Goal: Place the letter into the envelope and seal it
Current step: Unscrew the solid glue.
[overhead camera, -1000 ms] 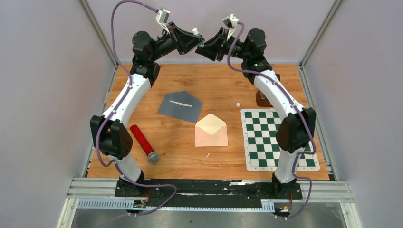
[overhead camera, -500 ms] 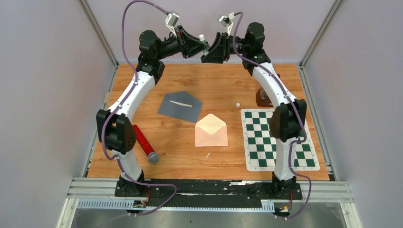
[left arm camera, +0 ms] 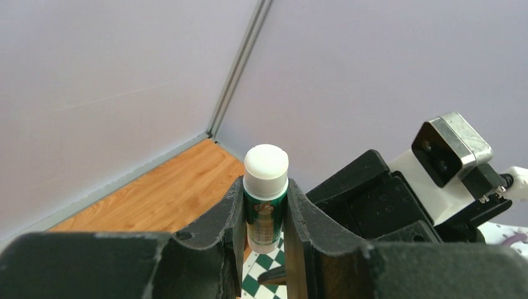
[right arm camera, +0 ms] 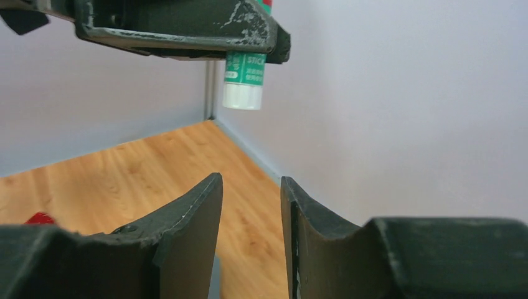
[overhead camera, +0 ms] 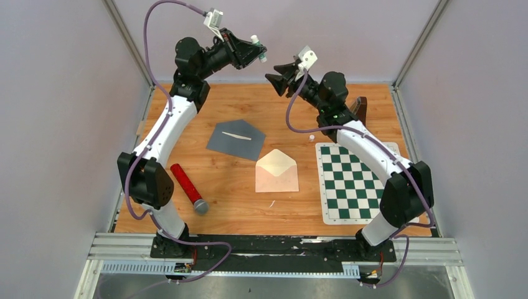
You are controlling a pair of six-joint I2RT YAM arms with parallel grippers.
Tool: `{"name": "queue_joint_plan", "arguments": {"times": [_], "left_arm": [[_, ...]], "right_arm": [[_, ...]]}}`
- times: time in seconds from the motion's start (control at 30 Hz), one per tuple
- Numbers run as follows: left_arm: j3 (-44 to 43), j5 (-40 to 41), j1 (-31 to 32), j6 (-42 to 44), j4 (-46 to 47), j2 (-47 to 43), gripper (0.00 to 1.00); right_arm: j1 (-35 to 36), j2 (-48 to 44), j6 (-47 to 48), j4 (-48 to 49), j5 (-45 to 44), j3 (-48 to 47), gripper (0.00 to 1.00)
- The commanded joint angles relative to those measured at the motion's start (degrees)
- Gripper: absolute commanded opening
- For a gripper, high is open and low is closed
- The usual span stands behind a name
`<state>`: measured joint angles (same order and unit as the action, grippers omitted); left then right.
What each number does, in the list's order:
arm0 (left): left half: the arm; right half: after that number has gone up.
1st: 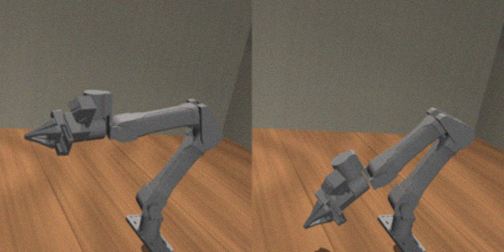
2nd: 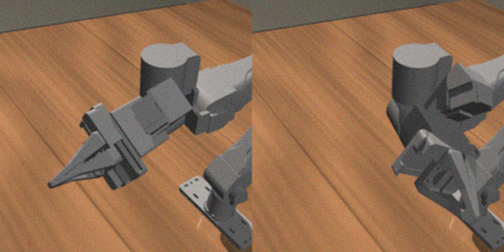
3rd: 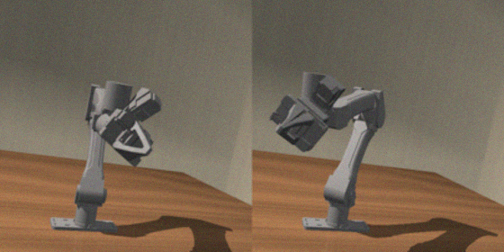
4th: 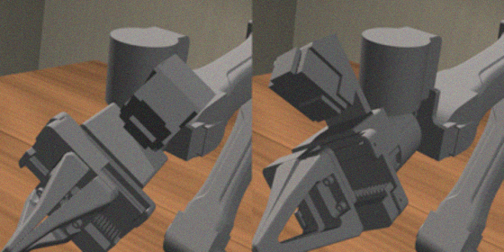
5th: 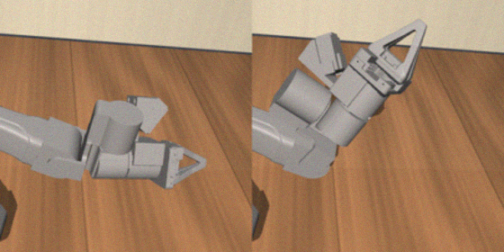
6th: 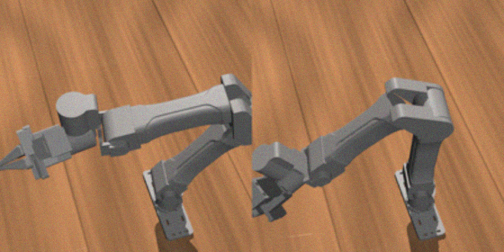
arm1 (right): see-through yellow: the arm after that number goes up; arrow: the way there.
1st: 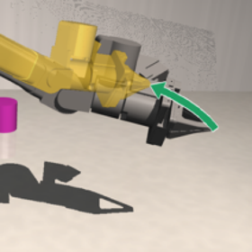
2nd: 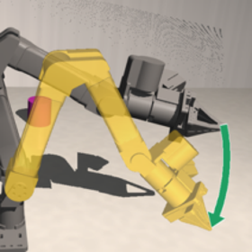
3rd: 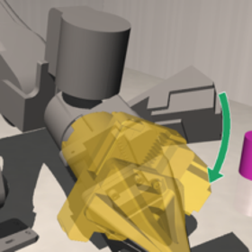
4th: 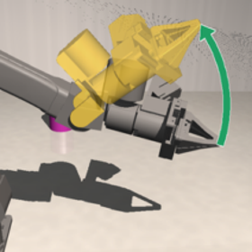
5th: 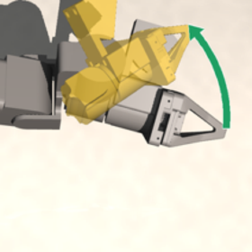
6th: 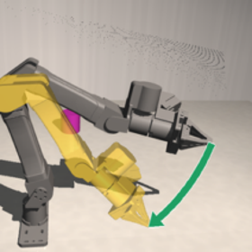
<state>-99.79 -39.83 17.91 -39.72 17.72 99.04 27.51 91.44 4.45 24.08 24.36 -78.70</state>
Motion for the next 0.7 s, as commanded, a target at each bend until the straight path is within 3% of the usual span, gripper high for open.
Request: {"name": "queue_joint_plan", "arguments": {"times": [0.0,0.4,0.67], "left_arm": [[-0.23,1.78,0.14,-0.61,-0.11,-2.64,0.0],[0.88,1.69,0.37,-0.91,0.63,-2.9,0.0],[1.25,1.65,0.5,-1.58,0.74,-2.8,0.0]], "right_arm": [[1.02,1.19,8.32,8.07,-9.52,-0.78,0.4],[3.32,3.22,10.76,8.11,-3.31,-4.28,0.35],[3.77,4.9,10.77,7.78,-4.82,-6.97,0.31]]}}
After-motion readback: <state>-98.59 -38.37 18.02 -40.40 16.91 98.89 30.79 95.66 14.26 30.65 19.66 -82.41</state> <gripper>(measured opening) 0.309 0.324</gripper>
